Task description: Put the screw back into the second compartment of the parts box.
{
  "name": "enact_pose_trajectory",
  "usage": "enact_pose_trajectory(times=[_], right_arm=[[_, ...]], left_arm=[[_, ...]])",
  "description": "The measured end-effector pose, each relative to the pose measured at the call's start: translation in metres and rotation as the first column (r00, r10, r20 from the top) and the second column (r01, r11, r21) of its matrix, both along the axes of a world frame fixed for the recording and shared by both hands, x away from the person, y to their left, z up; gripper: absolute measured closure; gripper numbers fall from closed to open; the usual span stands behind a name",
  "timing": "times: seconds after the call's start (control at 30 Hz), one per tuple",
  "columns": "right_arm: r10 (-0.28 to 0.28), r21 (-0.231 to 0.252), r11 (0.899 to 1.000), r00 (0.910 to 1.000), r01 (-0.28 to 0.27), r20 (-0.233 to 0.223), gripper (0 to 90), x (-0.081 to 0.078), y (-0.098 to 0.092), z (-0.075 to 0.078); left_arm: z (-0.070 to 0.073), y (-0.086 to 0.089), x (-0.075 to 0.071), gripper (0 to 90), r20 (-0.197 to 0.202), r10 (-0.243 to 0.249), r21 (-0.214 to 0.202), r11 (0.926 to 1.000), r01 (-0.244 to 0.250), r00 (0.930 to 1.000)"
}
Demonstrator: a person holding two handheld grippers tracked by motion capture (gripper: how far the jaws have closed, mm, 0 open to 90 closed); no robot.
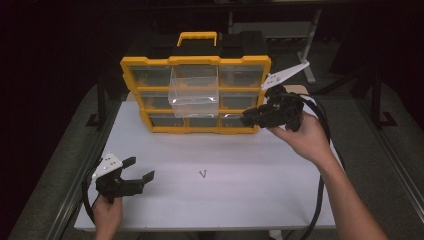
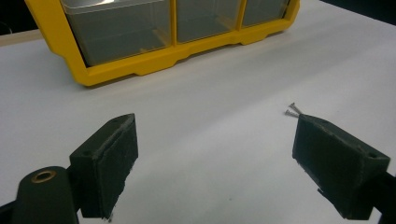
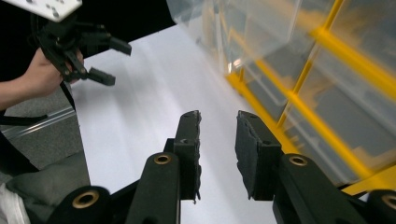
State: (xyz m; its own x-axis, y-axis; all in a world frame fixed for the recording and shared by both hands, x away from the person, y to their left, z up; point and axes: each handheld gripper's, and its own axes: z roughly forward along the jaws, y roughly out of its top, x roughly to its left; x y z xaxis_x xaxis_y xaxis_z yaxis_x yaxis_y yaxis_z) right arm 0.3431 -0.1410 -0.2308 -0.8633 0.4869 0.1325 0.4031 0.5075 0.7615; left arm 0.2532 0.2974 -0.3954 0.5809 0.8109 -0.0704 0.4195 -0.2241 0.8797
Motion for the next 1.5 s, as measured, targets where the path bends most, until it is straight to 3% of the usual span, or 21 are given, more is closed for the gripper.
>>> enact_pose_trajectory(times=[0.3,0.37,0.43,0.67,1.2,1.5], right_arm=[[0.012,-0.020,1.000,0.9997,-0.012,-0.020,65.6,-0.007,0.005,-0.039],[0.013,-0.022,1.000,0.9995,-0.013,-0.030,65.2,-0.009,0.007,-0.047],[0.011,-0.031,0.999,0.9992,-0.012,-0.039,64.5,-0.010,0.010,-0.055],[0.016,-0.039,0.999,0.9976,-0.019,-0.068,63.4,-0.012,0.021,-0.083],[0.046,-0.086,0.995,0.9927,-0.056,-0.112,61.1,-0.014,0.066,-0.136],[0.028,-0.102,0.994,0.9902,-0.042,-0.137,63.1,-0.009,0.091,-0.158]], left_arm=[[0.000,0.001,0.000,13.9,-0.001,0.002,-0.002,1.0000,-0.002,1.0000],[0.000,0.002,0.000,13.9,0.000,-0.004,0.017,0.9998,0.004,1.0000],[0.000,0.001,0.000,13.9,0.001,0.002,-0.003,1.0000,-0.002,1.0000],[0.000,0.002,0.000,13.9,0.001,0.001,0.003,1.0000,-0.001,1.0000],[0.000,0.003,0.000,13.9,0.005,-0.005,0.008,1.0000,0.005,1.0000],[0.000,0.003,0.000,13.9,0.003,-0.007,0.011,0.9999,0.007,1.0000]])
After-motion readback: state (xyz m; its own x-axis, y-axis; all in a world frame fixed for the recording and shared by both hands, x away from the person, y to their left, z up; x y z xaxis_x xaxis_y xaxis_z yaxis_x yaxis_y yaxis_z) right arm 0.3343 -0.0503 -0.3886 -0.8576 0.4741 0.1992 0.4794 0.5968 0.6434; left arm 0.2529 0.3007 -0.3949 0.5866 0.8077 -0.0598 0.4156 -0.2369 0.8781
